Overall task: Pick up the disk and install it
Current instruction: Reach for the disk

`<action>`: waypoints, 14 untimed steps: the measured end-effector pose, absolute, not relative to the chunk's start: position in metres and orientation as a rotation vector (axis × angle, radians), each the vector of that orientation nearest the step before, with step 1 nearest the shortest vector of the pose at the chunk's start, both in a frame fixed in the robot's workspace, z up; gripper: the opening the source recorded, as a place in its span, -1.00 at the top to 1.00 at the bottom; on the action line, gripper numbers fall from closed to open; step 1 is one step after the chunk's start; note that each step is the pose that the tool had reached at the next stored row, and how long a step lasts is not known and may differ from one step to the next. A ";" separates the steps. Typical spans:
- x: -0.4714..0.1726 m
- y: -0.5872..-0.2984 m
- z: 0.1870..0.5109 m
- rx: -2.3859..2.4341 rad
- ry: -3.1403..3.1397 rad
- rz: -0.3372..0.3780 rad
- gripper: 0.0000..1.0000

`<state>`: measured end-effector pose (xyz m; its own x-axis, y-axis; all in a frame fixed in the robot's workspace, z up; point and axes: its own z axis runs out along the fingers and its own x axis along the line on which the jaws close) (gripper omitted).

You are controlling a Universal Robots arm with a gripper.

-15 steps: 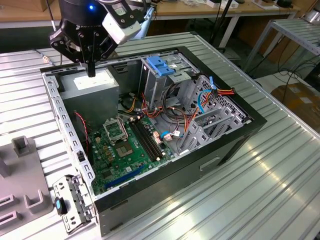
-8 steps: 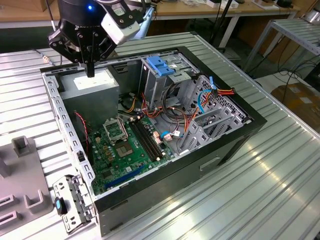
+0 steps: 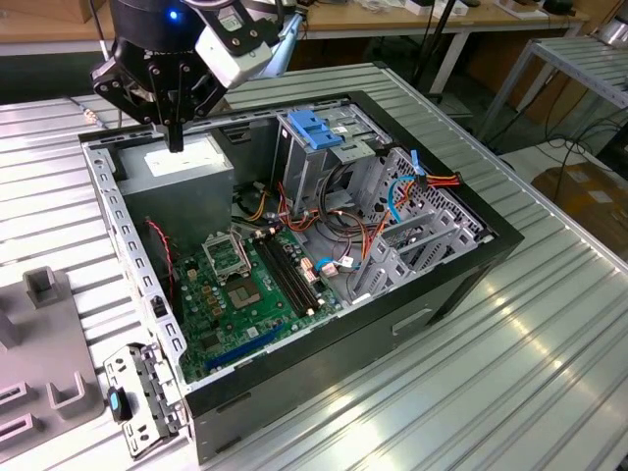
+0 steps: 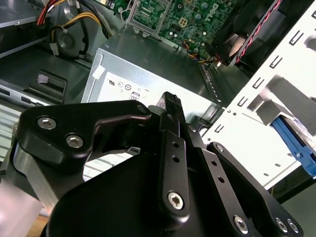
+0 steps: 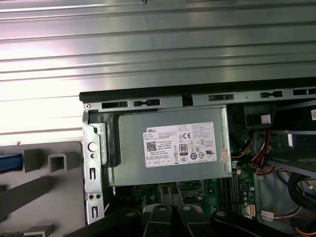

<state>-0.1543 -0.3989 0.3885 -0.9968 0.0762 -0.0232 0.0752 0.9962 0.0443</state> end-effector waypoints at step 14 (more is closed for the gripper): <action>-0.158 -0.399 0.388 0.118 3.114 0.068 0.79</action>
